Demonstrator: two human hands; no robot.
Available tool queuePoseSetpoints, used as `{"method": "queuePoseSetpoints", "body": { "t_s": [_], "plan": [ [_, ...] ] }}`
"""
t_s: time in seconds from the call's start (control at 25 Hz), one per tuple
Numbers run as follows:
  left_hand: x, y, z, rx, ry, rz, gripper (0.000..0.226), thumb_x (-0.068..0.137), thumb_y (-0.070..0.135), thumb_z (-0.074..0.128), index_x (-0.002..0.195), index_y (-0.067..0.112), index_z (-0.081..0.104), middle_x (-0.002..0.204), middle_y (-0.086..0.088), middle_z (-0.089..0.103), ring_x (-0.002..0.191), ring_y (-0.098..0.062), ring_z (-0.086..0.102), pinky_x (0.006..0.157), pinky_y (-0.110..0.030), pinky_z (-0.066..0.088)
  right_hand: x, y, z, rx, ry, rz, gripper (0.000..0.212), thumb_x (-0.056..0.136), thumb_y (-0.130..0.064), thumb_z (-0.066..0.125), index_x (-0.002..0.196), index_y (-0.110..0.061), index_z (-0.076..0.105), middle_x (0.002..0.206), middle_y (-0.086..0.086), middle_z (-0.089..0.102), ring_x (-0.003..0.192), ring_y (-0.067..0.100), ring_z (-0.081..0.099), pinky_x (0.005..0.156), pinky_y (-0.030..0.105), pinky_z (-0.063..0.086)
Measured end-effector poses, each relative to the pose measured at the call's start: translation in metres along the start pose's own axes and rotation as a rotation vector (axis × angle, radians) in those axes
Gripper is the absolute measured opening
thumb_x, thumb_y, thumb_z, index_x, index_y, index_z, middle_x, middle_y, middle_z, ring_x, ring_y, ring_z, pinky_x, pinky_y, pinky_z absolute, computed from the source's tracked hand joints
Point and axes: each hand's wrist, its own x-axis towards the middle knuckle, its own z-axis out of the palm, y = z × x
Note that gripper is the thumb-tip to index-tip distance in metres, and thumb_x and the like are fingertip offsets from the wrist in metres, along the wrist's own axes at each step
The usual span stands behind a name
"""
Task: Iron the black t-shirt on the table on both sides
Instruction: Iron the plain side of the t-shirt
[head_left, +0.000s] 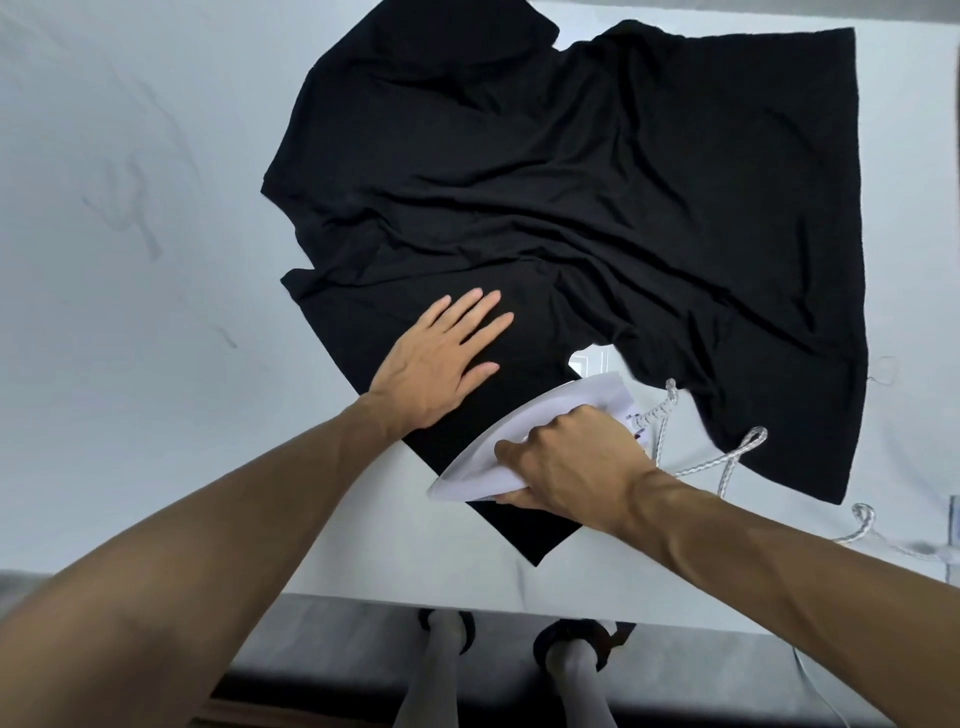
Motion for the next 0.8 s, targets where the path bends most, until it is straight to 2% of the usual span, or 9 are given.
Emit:
{"method": "queuePoseSetpoints", "body": {
  "t_s": [0.44, 0.68, 0.8],
  "plan": [
    [-0.002, 0.003, -0.003, 0.047, -0.020, -0.007, 0.060, 0.104, 0.050, 0.018, 0.157, 0.022, 0.014, 0.164, -0.004, 0.013, 0.152, -0.021, 0.010, 0.123, -0.040, 0.014, -0.069, 0.009, 0.030, -0.016, -0.082, -0.014, 0.041, 0.070, -0.057, 0.073, 0.072, -0.017, 0.062, 0.035, 0.000, 0.040, 0.032, 0.022, 0.018, 0.046, 0.021, -0.002],
    [-0.002, 0.006, -0.006, 0.060, -0.026, -0.025, 0.060, 0.103, 0.049, 0.014, 0.156, 0.022, 0.011, 0.165, -0.004, 0.011, 0.152, -0.021, 0.009, 0.123, -0.040, 0.014, -0.100, 0.007, 0.045, -0.014, -0.142, -0.045, 0.046, 0.066, -0.061, 0.074, 0.075, -0.017, 0.064, 0.036, 0.000, 0.044, 0.026, 0.020, 0.037, 0.047, 0.021, -0.001],
    [-0.006, 0.010, -0.009, 0.067, -0.040, -0.041, 0.057, 0.105, 0.046, 0.014, 0.156, 0.021, 0.010, 0.164, -0.006, 0.012, 0.152, -0.022, 0.010, 0.123, -0.040, 0.015, -0.111, 0.013, 0.041, -0.024, -0.139, -0.033, 0.046, 0.069, -0.064, 0.071, 0.076, -0.019, 0.066, 0.038, 0.000, 0.048, 0.028, 0.021, 0.041, 0.043, 0.022, 0.008]
  ]
}}
